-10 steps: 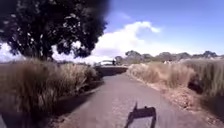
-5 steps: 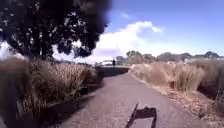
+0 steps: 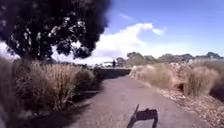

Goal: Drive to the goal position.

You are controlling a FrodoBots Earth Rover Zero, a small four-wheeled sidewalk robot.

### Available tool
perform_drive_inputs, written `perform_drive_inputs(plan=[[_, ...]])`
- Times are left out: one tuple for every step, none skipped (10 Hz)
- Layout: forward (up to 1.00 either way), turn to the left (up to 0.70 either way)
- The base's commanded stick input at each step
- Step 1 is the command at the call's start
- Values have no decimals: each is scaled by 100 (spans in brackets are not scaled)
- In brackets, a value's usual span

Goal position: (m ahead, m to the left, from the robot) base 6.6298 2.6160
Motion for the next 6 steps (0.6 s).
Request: perform_drive_inputs(plan=[[70, 0], [70, 0], [70, 0], [70, 1], [70, 0], [70, 0]])
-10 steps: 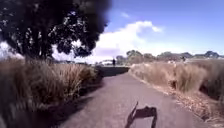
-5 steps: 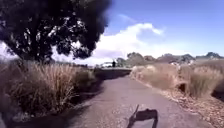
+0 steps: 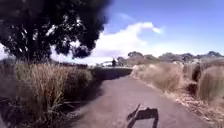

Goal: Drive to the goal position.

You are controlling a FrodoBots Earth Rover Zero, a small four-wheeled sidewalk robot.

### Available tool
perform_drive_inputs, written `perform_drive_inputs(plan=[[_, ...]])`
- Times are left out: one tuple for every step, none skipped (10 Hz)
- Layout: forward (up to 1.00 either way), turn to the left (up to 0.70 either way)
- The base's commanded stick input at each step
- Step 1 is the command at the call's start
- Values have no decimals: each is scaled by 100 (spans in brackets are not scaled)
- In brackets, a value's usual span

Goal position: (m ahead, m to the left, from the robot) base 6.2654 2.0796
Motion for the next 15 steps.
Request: perform_drive_inputs(plan=[[70, 0], [70, 0], [70, 0], [70, 0], [70, 0], [70, 0], [70, 0], [70, 0], [70, 0], [70, 0], [70, 0], [70, 0], [70, 0], [70, 0], [70, 0]])
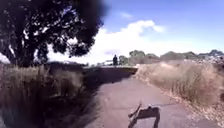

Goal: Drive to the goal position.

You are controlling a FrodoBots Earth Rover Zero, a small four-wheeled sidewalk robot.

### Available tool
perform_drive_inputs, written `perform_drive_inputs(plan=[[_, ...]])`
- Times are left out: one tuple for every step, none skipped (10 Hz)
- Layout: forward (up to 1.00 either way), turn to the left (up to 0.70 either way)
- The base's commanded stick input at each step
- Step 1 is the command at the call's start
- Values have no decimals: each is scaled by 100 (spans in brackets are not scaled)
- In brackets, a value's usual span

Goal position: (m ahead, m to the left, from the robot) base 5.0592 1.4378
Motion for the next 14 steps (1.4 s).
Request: perform_drive_inputs(plan=[[70, 1], [70, 0], [70, 0], [70, 0], [70, 0], [70, 1], [70, 0], [70, 0], [70, 0], [70, 1], [70, 0], [70, 0], [70, 0], [70, 1]])
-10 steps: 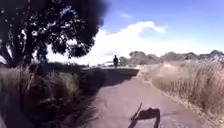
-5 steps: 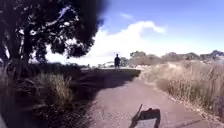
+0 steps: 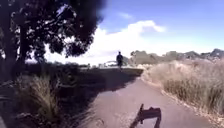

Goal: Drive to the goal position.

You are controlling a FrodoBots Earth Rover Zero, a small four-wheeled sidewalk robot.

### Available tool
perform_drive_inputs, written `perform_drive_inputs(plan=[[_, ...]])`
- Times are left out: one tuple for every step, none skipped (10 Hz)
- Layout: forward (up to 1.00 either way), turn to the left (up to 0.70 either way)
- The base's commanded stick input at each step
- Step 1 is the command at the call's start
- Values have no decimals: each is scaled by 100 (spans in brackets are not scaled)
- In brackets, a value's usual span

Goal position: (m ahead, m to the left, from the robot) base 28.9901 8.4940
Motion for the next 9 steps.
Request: perform_drive_inputs(plan=[[70, 10], [70, 11], [70, 12], [70, 1], [70, 1], [70, 1], [70, 1], [70, 1], [70, 1]])
